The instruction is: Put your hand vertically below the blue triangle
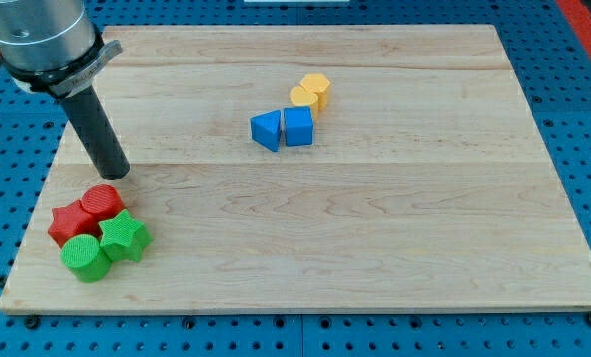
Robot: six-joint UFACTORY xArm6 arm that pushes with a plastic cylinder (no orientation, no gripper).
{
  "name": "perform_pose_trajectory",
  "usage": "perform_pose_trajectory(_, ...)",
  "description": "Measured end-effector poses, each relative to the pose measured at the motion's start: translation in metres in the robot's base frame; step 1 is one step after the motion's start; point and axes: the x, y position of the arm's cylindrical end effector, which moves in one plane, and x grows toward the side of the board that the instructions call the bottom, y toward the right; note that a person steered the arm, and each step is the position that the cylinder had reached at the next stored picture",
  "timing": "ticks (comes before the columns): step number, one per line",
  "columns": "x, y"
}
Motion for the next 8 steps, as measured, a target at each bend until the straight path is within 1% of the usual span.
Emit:
perform_pose_trajectory(2, 0.0, 0.002)
perform_pose_trajectory(7, 0.0, 0.032)
perform_pose_trajectory(8, -0.024, 0.096)
